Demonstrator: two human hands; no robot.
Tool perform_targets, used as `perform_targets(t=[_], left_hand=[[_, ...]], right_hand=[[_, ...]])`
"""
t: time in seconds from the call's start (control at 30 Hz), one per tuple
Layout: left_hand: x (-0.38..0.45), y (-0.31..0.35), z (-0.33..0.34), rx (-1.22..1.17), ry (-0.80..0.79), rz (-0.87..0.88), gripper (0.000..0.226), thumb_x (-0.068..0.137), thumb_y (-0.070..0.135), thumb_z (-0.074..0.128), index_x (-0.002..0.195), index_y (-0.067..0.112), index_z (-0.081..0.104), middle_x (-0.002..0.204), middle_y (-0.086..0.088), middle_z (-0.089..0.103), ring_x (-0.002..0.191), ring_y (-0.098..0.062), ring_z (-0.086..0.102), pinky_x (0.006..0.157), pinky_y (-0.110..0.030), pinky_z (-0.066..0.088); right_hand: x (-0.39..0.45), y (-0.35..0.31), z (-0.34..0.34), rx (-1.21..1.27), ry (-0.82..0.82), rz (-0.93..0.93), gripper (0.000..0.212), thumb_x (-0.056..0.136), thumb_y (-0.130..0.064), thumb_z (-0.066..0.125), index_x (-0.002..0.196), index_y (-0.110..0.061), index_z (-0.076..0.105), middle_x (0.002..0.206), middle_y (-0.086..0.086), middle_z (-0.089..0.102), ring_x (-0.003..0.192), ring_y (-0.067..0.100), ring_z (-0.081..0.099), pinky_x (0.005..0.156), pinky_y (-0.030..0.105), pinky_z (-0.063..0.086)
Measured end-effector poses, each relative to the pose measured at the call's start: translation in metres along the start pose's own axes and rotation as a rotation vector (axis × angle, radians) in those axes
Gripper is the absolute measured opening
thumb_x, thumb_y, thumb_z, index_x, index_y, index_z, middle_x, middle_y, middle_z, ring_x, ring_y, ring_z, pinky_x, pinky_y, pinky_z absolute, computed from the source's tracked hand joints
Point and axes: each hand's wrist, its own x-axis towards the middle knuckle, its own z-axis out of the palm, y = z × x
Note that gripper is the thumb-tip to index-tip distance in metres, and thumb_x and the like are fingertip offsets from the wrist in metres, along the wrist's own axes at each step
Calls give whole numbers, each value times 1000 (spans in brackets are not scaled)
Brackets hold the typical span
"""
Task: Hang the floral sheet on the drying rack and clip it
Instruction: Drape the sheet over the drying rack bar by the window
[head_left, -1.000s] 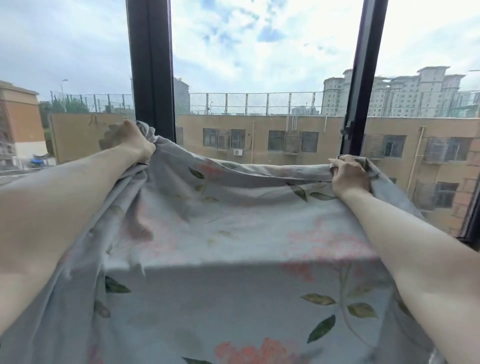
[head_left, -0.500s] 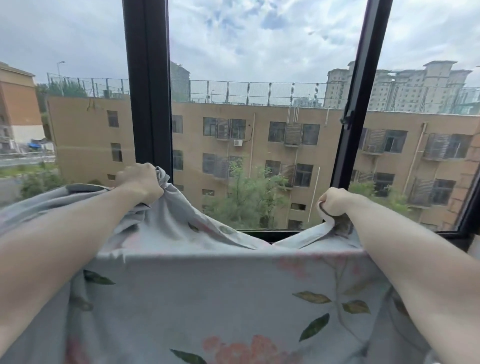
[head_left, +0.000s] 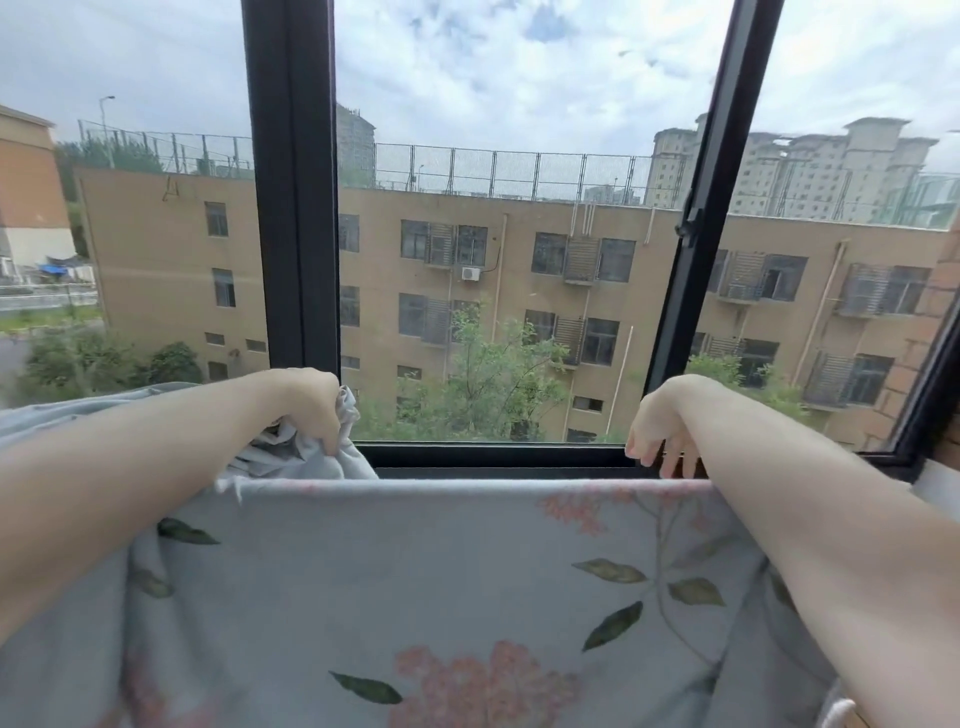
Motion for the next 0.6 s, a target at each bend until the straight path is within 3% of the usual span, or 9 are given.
perform_targets(t=[0.07, 0.13, 0.33, 0.5, 0.6], left_hand=[[1, -1, 4, -38, -105, 18, 37, 65, 49, 85, 71, 18, 65, 75, 1, 64, 62, -18, 59, 59, -25, 46], [3, -2, 8, -43, -161, 8, 45, 63, 56, 86, 75, 17, 66, 76, 1, 67, 63, -19, 62, 60, -25, 48], [10, 4, 10, 7, -220, 28, 61, 46, 54, 80, 91, 16, 68, 88, -6, 77, 64, -25, 62, 65, -28, 50], [-1, 15, 2, -60, -162, 78, 78, 53, 69, 81, 108, 14, 73, 109, -3, 76, 88, -22, 70, 70, -27, 51], [1, 17, 1, -96, -165, 117, 80, 56, 71, 82, 107, 11, 69, 109, -7, 74, 91, -25, 73, 76, -31, 59]], right_hand=[[-10, -8, -3, 33, 41, -91, 41, 103, -21, 60, 141, -9, 55, 133, 9, 67, 101, 28, 75, 93, 50, 60], [-23, -22, -7, 73, 160, -181, 37, 102, -21, 61, 136, -6, 61, 125, 9, 71, 101, 29, 76, 89, 47, 62], [-98, -74, 11, -23, 297, -428, 28, 101, -43, 62, 123, -27, 70, 111, -9, 73, 89, 11, 76, 82, 35, 64], [-139, -67, 47, 17, 379, -431, 20, 102, -48, 56, 107, -32, 68, 101, -12, 74, 80, 7, 76, 73, 28, 62], [-141, -54, 66, 104, 435, -336, 27, 99, -50, 57, 94, -30, 74, 95, -8, 77, 80, 13, 73, 78, 37, 62]])
